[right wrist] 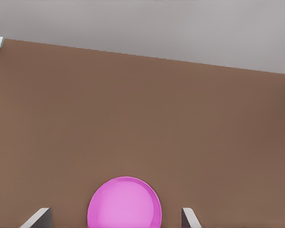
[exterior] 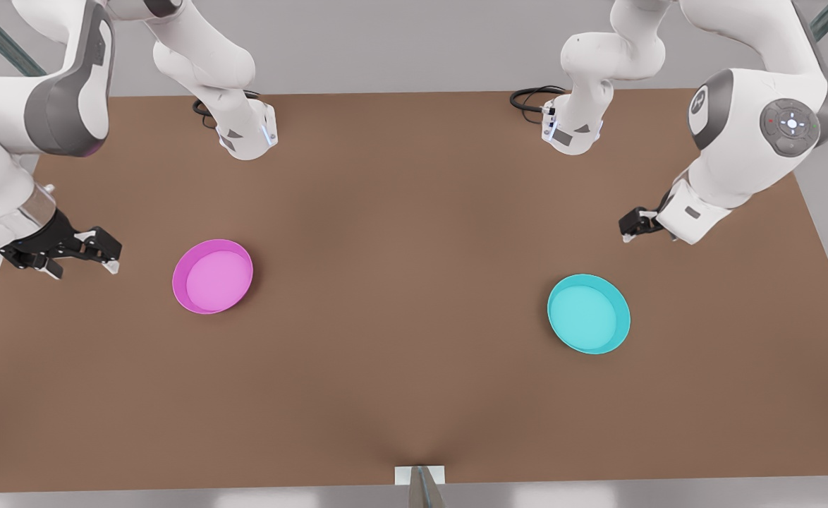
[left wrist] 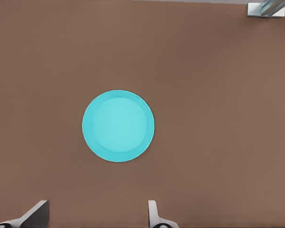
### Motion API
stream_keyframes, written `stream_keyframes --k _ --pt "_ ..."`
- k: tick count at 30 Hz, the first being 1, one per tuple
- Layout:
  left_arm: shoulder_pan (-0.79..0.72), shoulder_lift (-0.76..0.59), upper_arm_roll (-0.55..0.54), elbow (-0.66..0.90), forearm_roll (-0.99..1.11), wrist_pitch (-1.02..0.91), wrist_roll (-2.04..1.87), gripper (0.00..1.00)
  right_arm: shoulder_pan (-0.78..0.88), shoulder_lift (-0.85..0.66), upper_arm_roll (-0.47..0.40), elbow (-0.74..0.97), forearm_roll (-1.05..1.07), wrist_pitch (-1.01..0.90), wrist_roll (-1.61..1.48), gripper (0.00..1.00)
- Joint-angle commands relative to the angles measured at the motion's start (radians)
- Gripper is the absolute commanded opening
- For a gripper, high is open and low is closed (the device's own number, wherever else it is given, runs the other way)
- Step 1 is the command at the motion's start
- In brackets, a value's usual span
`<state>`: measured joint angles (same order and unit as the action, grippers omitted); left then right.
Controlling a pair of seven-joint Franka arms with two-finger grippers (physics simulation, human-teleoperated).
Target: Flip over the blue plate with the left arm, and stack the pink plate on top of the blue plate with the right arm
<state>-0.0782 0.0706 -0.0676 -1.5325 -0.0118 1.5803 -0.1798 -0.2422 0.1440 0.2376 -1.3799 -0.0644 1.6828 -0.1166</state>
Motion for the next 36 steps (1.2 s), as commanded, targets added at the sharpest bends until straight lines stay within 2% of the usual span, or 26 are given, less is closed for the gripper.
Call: stream_keyframes --k 1,4,7,9,11,13,19,22,36 --pt "0.021 0.000 0.000 0.000 -0.002 0.000 0.000 1.00 -0.002 0.000 0.000 0.001 0.000 0.000 0.000 1.00" --pt "0.029 0.041 -0.001 -0.031 -0.008 -0.009 -0.001 1.00 -0.003 0.000 0.000 0.001 0.000 0.000 0.000 1.00" --pt "0.032 0.143 -0.008 -0.037 -0.128 0.000 -0.012 1.00 -0.011 0.000 0.000 0.001 0.000 0.000 0.000 1.00" --pt "0.093 0.233 -0.009 -0.037 -0.197 0.070 0.087 1.00 -0.009 0.000 0.000 -0.001 0.000 0.000 0.000 1.00" --pt "0.224 0.320 -0.009 -0.043 -0.264 0.109 0.217 1.00 0.000 0.012 0.002 -0.001 0.000 0.000 0.002 1.00" --pt "0.256 0.316 -0.011 -0.170 -0.273 0.253 0.299 1.00 -0.002 0.019 0.002 -0.001 0.000 0.000 0.000 1.00" --pt "0.327 0.423 -0.009 -0.164 -0.306 0.322 0.482 1.00 0.000 0.017 0.009 -0.001 -0.002 -0.002 0.003 1.00" --pt "0.328 0.497 -0.009 -0.166 -0.306 0.437 0.533 1.00 0.000 0.017 0.009 0.001 -0.002 -0.002 0.002 1.00" --pt "0.327 0.604 -0.011 -0.166 -0.306 0.466 0.557 1.00 0.004 0.017 0.014 -0.001 0.000 -0.002 0.005 1.00"
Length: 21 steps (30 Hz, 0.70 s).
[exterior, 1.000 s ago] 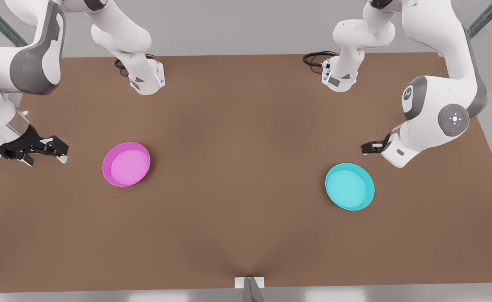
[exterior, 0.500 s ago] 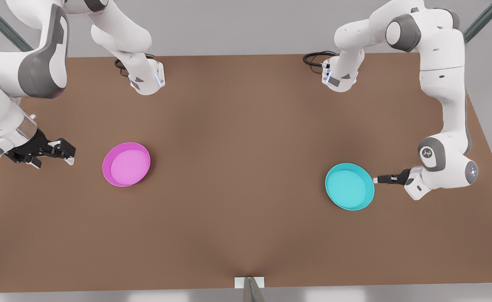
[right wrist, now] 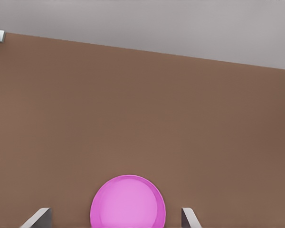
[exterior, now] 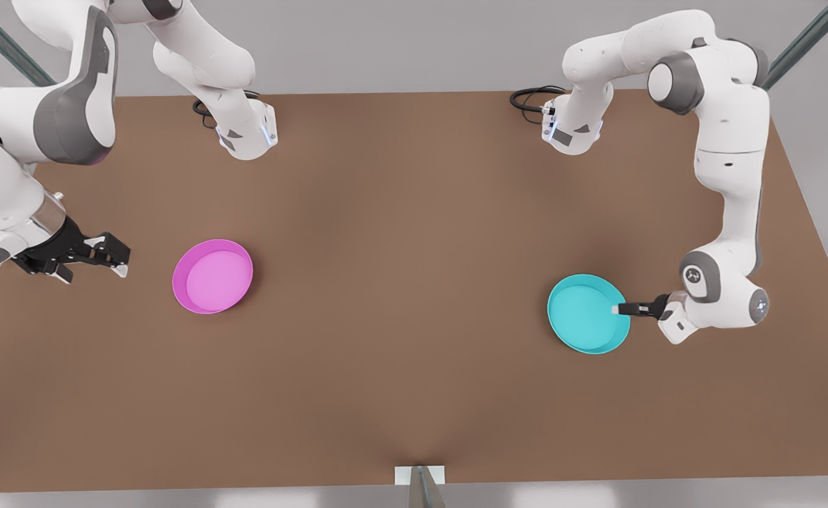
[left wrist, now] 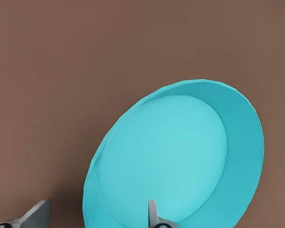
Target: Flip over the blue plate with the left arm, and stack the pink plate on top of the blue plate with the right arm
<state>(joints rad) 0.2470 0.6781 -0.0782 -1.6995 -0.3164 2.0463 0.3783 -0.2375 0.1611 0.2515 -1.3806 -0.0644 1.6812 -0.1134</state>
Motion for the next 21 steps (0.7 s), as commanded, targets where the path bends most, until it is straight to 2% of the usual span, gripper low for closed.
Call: stream_keyframes --k 1,6,7,9,13,14,18,21 --pt "0.000 0.001 0.000 0.000 -0.001 0.000 -0.001 1.00 -0.002 0.000 0.000 0.000 -0.002 0.000 0.000 1.00" --pt "-0.006 0.011 0.000 -0.008 -0.003 0.023 0.001 0.99 0.000 0.005 0.003 -0.003 0.002 0.000 -0.003 1.00" --pt "-0.006 0.011 0.000 -0.006 -0.003 0.023 -0.001 0.90 0.000 0.011 0.005 -0.002 0.002 -0.020 -0.003 1.00" --pt "-0.006 0.017 0.000 -0.006 -0.003 0.025 -0.001 0.64 0.000 0.021 0.005 0.002 0.002 -0.043 -0.002 1.00" --pt "-0.006 0.021 0.000 -0.012 -0.003 0.044 -0.001 0.58 -0.014 0.051 0.003 0.002 -0.002 -0.064 0.011 1.00" --pt "-0.008 0.023 0.000 -0.012 -0.003 0.044 -0.001 0.53 -0.016 0.060 0.003 0.000 0.000 -0.067 0.011 1.00" --pt "-0.009 0.023 0.000 -0.014 -0.003 0.049 -0.001 0.43 -0.016 0.071 -0.003 0.011 -0.003 -0.061 0.009 1.00" --pt "-0.009 0.023 0.000 -0.014 -0.003 0.049 -0.001 0.43 -0.020 0.077 -0.003 0.008 0.003 -0.075 0.008 1.00"
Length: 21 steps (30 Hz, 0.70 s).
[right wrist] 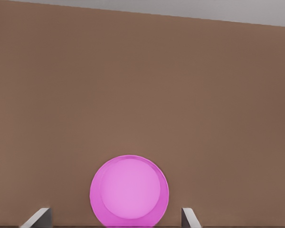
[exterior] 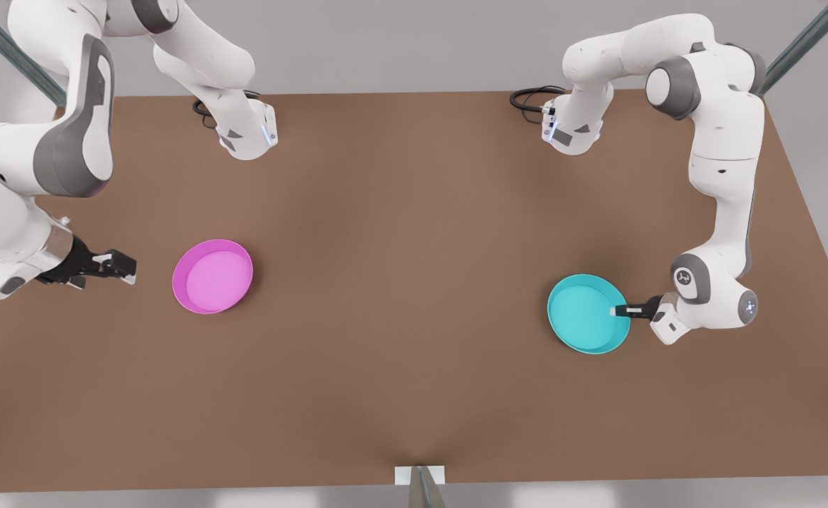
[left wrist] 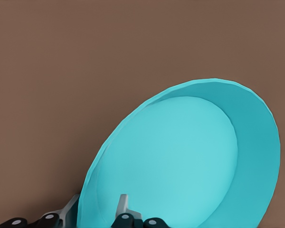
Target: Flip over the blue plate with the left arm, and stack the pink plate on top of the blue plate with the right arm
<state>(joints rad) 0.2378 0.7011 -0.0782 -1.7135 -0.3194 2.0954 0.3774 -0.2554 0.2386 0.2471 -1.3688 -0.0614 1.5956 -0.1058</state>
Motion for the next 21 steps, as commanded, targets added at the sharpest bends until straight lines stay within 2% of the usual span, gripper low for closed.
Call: stream_keyframes --k 1,4,7,9,21 --pt "0.000 0.000 0.000 0.000 0.000 0.000 0.000 0.43 -0.002 0.001 0.000 -0.001 0.000 -0.002 0.000 1.00" --pt "0.000 0.001 0.000 0.000 0.000 0.008 0.000 0.31 -0.030 0.011 -0.002 -0.009 0.002 -0.031 -0.006 1.00" --pt "0.000 0.006 0.000 0.000 0.000 0.008 0.000 0.30 -0.035 0.027 -0.002 -0.013 0.000 -0.052 -0.009 1.00" --pt "0.000 0.006 0.000 0.000 0.000 0.014 0.000 0.22 -0.036 0.028 -0.002 -0.027 0.000 -0.051 -0.011 1.00" --pt "0.000 -0.005 0.000 0.000 0.000 0.000 -0.003 0.21 0.004 0.065 0.023 -0.065 0.002 -0.052 0.018 1.00"
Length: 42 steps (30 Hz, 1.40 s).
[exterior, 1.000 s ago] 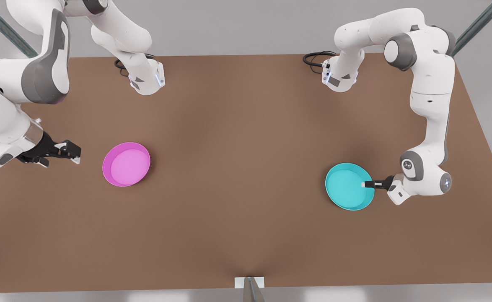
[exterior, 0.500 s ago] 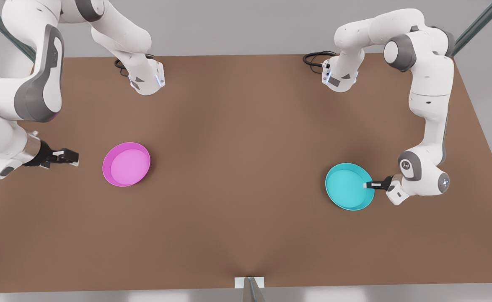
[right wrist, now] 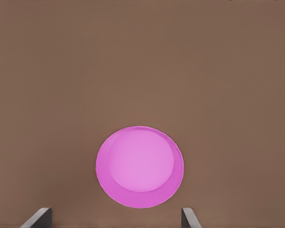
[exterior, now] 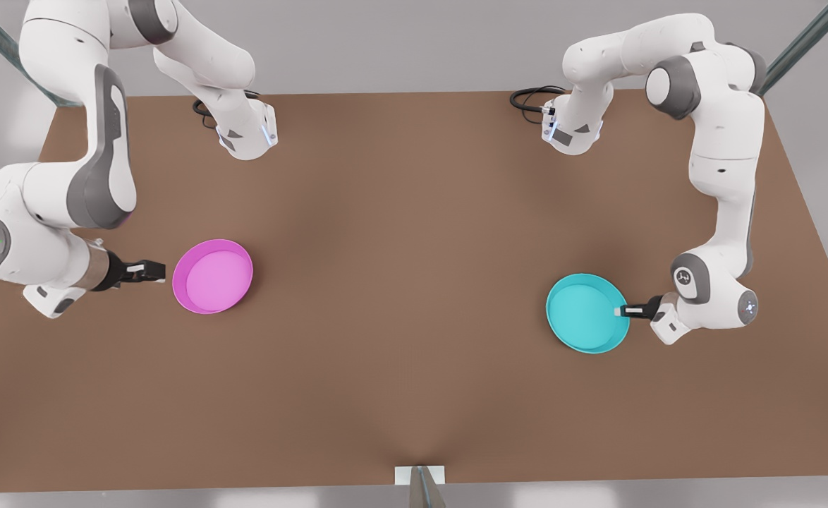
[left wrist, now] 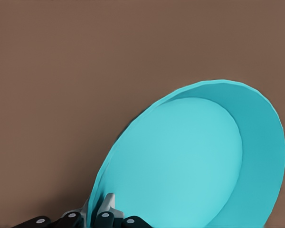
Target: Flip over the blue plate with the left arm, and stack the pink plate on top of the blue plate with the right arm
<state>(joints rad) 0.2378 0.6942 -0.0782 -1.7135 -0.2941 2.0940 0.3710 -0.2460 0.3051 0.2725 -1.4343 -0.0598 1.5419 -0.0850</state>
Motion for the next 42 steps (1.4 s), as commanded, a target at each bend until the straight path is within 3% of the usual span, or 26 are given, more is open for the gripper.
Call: stream_keyframes --k 1,33,42 --pt "0.000 -0.001 0.000 0.000 -0.025 -0.002 0.000 0.21 0.002 0.000 0.002 0.000 0.000 0.000 0.001 1.00" --pt "-0.043 -0.111 0.002 0.003 -0.023 -0.098 -0.052 0.21 -0.022 0.040 0.004 -0.037 0.009 0.023 0.013 1.00" --pt "-0.087 -0.156 0.008 0.003 0.059 -0.114 -0.063 0.21 -0.153 0.023 0.005 -0.160 0.152 0.145 0.001 1.00"
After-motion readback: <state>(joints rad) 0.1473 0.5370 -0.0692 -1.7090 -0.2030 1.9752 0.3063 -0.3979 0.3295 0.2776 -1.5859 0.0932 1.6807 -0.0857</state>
